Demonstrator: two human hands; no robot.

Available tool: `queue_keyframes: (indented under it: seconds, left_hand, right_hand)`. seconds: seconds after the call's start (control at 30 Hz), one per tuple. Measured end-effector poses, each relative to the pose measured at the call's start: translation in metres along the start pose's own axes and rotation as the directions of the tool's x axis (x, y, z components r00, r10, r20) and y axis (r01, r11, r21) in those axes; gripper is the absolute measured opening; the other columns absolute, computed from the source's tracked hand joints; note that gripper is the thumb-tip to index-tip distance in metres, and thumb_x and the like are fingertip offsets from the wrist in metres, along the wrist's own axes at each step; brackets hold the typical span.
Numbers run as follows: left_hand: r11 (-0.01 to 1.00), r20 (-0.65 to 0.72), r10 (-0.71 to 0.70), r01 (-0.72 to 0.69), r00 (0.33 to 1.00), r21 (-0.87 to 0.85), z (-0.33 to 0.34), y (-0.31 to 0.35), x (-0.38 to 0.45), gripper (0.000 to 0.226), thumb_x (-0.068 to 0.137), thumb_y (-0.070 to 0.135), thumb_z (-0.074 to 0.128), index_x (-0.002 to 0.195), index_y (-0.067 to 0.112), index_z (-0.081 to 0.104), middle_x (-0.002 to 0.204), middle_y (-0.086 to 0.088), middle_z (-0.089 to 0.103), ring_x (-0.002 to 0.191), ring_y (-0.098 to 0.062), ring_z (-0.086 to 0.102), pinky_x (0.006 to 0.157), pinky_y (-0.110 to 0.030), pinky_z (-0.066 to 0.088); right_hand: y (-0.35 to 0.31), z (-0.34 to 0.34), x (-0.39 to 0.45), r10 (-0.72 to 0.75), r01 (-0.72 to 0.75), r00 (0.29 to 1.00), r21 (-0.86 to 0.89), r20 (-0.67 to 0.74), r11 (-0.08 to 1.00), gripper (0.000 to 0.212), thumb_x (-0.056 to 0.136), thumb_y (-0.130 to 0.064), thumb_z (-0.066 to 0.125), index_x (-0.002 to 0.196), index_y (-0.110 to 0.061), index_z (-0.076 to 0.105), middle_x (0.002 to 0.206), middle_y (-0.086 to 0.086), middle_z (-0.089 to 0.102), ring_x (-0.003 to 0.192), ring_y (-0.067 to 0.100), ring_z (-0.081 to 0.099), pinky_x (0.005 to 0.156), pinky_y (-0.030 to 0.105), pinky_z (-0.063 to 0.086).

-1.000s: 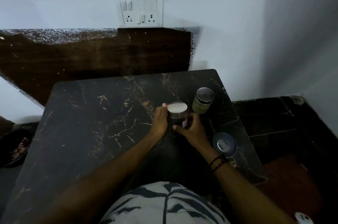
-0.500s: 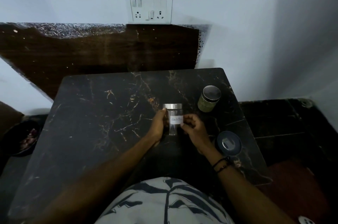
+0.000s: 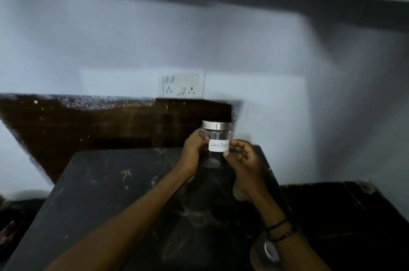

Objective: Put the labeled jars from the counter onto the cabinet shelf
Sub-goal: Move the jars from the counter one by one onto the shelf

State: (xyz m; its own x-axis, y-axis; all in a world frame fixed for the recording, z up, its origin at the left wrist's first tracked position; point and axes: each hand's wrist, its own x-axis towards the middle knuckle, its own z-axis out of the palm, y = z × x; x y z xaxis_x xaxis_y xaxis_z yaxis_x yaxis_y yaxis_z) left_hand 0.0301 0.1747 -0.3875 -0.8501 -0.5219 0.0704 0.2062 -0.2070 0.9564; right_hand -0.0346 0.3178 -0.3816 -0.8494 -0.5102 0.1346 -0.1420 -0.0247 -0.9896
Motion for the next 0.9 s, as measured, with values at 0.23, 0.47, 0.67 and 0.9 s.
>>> queue_keyframes:
  seconds: [0.23,0.47,0.67,0.9]
  left_hand:
    - [0.956,0.069,0.29,-0.293,0.954,0.034,0.049,0.143,0.05,0.033,0.089,0.029,0.051,0.117,0.018,0.066,0.109,-0.001,0.076,0.099,-0.015,0.073,0.073,-0.023,0.057]
    - [0.876,0.108,0.48,-0.482,0.871,-0.006,0.091,0.261,0.078,0.031,0.089,0.034,0.054,0.119,0.027,0.057,0.095,0.011,0.076,0.084,-0.004,0.074,0.062,-0.019,0.056]
    - [0.847,0.021,0.531,-0.53,0.847,-0.028,0.112,0.298,0.091,0.027,0.099,0.026,0.055,0.125,0.022,0.048,0.11,-0.005,0.067,0.088,-0.014,0.073,0.061,-0.022,0.056]
    - [0.791,-0.179,0.611,-0.606,0.771,0.089,0.14,0.345,0.12,0.037,0.082,0.045,0.068,0.107,0.021,0.057,0.104,-0.004,0.066,0.091,-0.021,0.068,0.076,-0.039,0.061]
  right_hand:
    - [-0.141,-0.018,0.056,-0.317,0.316,0.948,-0.034,-0.04,0.948,0.025,0.085,-0.02,0.072,0.106,-0.028,0.062,0.106,-0.014,0.069,0.092,0.011,0.068,0.07,0.016,0.056]
    - [-0.255,-0.026,0.09,-0.516,0.516,0.853,-0.028,-0.078,0.856,0.024,0.087,-0.022,0.069,0.11,-0.025,0.061,0.113,-0.005,0.068,0.097,0.025,0.068,0.084,0.041,0.059]
    - [-0.29,-0.026,0.107,-0.564,0.567,0.815,-0.018,-0.13,0.824,0.023,0.086,-0.026,0.07,0.107,-0.029,0.062,0.107,-0.008,0.07,0.096,0.016,0.068,0.082,0.037,0.06]
    - [-0.343,-0.025,0.153,-0.62,0.627,0.759,-0.033,-0.201,0.778,0.018,0.086,-0.023,0.069,0.101,-0.029,0.062,0.099,-0.009,0.068,0.08,0.002,0.066,0.071,0.026,0.054]
